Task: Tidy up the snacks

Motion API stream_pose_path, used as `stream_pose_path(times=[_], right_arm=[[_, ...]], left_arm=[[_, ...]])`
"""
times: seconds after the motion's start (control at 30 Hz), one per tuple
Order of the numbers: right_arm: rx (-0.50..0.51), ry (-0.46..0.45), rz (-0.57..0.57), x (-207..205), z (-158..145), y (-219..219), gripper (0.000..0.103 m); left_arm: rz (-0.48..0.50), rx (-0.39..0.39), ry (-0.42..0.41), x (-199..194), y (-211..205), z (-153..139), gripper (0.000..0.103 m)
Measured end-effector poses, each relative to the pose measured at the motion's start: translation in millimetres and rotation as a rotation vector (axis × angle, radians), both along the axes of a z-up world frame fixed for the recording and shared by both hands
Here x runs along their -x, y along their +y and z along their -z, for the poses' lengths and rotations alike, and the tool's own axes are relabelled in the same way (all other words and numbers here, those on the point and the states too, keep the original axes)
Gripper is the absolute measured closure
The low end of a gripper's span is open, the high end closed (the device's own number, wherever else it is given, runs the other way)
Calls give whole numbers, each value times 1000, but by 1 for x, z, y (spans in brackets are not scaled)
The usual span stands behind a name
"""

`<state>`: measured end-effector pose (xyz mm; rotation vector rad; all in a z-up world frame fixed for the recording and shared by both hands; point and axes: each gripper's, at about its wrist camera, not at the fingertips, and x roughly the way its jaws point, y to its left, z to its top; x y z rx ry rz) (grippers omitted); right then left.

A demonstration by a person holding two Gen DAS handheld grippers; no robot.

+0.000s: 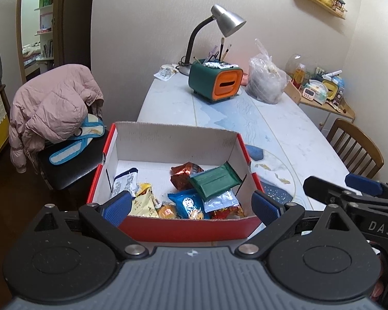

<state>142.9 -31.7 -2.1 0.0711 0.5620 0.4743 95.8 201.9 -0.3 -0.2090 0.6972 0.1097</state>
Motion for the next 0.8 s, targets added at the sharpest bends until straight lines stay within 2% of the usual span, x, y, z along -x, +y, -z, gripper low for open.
stream_pose_path(times=[0.43, 0.8], right_arm=[[3, 18, 5, 0, 0, -2, 1], [8, 40, -9, -3, 2, -4, 1]], left_arm=[[2, 0, -24, 6, -5, -6, 4], [-19, 5, 4, 6, -7, -4, 4]])
